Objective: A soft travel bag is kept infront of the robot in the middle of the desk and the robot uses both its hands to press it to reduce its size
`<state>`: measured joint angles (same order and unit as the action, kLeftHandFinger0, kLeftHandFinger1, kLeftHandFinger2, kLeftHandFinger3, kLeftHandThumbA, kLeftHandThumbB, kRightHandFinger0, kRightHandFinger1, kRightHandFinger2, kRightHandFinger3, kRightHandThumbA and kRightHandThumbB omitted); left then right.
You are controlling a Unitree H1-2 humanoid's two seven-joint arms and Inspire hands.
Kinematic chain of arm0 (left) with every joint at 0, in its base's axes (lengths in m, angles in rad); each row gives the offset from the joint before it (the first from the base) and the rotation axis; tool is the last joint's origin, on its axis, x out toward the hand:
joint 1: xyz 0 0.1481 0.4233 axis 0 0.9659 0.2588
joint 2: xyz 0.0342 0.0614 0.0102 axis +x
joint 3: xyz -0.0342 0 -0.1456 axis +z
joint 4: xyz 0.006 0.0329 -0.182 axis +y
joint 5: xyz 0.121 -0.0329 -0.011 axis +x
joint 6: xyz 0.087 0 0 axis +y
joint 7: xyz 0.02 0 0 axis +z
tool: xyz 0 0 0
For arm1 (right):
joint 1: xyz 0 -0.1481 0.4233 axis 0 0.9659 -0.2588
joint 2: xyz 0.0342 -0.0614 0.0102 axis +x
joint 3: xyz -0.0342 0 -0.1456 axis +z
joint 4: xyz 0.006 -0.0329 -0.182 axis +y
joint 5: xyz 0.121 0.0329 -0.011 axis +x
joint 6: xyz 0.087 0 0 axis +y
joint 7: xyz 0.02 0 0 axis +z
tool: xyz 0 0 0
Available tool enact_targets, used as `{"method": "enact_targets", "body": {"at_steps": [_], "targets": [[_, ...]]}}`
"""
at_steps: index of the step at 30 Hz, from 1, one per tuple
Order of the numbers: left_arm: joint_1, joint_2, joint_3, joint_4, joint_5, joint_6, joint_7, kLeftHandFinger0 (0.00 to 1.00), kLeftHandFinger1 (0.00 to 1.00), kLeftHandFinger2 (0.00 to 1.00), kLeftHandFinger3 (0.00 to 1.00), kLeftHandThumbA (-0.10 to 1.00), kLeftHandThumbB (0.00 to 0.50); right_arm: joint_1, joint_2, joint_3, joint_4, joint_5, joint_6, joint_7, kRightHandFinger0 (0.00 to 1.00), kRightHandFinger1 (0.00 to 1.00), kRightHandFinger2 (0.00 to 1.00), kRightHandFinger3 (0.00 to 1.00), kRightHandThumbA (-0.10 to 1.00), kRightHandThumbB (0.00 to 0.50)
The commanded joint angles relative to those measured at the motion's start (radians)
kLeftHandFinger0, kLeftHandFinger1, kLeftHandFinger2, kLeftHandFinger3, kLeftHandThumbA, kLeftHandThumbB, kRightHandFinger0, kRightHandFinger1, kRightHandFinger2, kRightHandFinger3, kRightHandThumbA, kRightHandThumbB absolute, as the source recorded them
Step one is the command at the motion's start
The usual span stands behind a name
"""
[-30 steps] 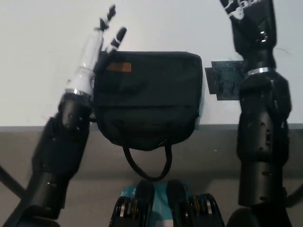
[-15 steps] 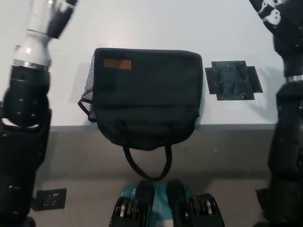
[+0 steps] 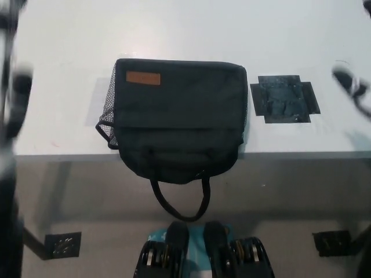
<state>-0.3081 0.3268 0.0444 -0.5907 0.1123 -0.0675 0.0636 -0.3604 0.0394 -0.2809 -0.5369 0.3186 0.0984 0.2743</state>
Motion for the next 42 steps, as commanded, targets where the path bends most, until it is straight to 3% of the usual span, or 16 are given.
{"method": "enact_targets", "body": {"at_steps": [1,2,3,6,8,12,17,22,23,25,27,31,35,38,42], "targets": [[0.39,0.057,-0.031,-0.344,-0.297,-0.111,-0.031,1.0,1.0,1.0,1.0,1.0,0.259,0.293,-0.003,0.178,-0.382,-0.083,-0.135,0.099,1.0,1.0,1.0,1.0,1.0,0.32],[0.436,0.046,-0.025,-0.339,-0.277,-0.109,-0.028,1.0,1.0,1.0,1.0,1.0,0.236,0.332,0.0,0.188,-0.352,-0.099,-0.187,0.11,1.0,1.0,1.0,1.0,1.0,0.317],[0.476,0.023,-0.034,-0.311,-0.263,-0.139,-0.029,1.0,1.0,1.0,1.0,1.0,0.271,0.371,-0.006,0.202,-0.325,-0.082,-0.217,0.116,1.0,1.0,1.0,1.0,1.0,0.3],[0.563,0.011,-0.057,-0.233,-0.254,-0.172,-0.052,1.0,1.0,1.0,1.0,1.0,0.296,0.481,-0.016,0.227,-0.278,-0.049,-0.239,0.11,1.0,1.0,1.0,1.0,1.0,0.305],[0.601,-0.03,-0.059,-0.119,-0.158,-0.283,-0.043,1.0,1.0,1.0,1.0,1.0,0.245,0.573,-0.025,0.243,-0.218,-0.049,-0.296,0.111,1.0,1.0,1.0,1.0,1.0,0.295],[0.673,-0.046,-0.071,-0.042,-0.117,-0.272,-0.056,1.0,1.0,1.0,1.0,1.0,0.288,0.636,-0.04,0.265,-0.146,-0.096,-0.352,0.101,1.0,1.0,1.0,1.0,1.0,0.307],[0.634,-0.06,-0.084,0.178,-0.027,-0.367,-0.064,1.0,1.0,1.0,1.0,1.0,0.229,0.674,-0.033,0.265,0.02,-0.128,-0.453,0.075,1.0,1.0,1.0,1.0,1.0,0.297],[0.588,-0.076,-0.107,0.366,-0.025,-0.396,-0.071,1.0,1.0,1.0,1.0,1.0,0.248,0.667,-0.005,0.249,0.181,-0.171,-0.497,0.02,1.0,1.0,1.0,1.0,1.0,0.305],[0.58,-0.08,-0.112,0.408,-0.047,-0.392,-0.078,1.0,1.0,1.0,1.0,1.0,0.243,0.654,-0.003,0.243,0.235,-0.175,-0.52,0.013,1.0,1.0,1.0,1.0,1.0,0.288],[0.568,-0.082,-0.109,0.474,-0.035,-0.391,-0.074,1.0,1.0,1.0,1.0,1.0,0.284,0.635,0.006,0.231,0.318,-0.201,-0.531,-0.014,1.0,1.0,1.0,1.0,1.0,0.3],[0.563,-0.08,-0.104,0.496,-0.04,-0.393,-0.078,1.0,1.0,1.0,1.0,1.0,0.285,0.615,0.007,0.23,0.372,-0.209,-0.559,-0.019,1.0,1.0,1.0,1.0,1.0,0.292],[0.555,-0.087,-0.092,0.518,-0.039,-0.376,-0.072,1.0,1.0,1.0,1.0,1.0,0.28,0.569,0.019,0.217,0.485,-0.211,-0.568,-0.036,1.0,1.0,1.0,1.0,1.0,0.34],[0.557,-0.088,-0.084,0.518,-0.03,-0.333,-0.075,1.0,1.0,1.0,1.0,1.0,0.3,0.543,0.023,0.208,0.542,-0.213,-0.568,-0.052,1.0,1.0,1.0,1.0,1.0,0.303],[0.548,-0.092,-0.083,0.531,-0.036,-0.331,-0.077,1.0,1.0,1.0,1.0,1.0,0.315,0.539,0.019,0.207,0.552,-0.205,-0.568,-0.057,1.0,1.0,1.0,1.0,1.0,0.336],[0.539,-0.094,-0.081,0.531,-0.037,-0.329,-0.08,1.0,1.0,1.0,1.0,1.0,0.3,0.528,0.016,0.21,0.561,-0.203,-0.568,-0.066,1.0,1.0,1.0,1.0,1.0,0.34]]}}
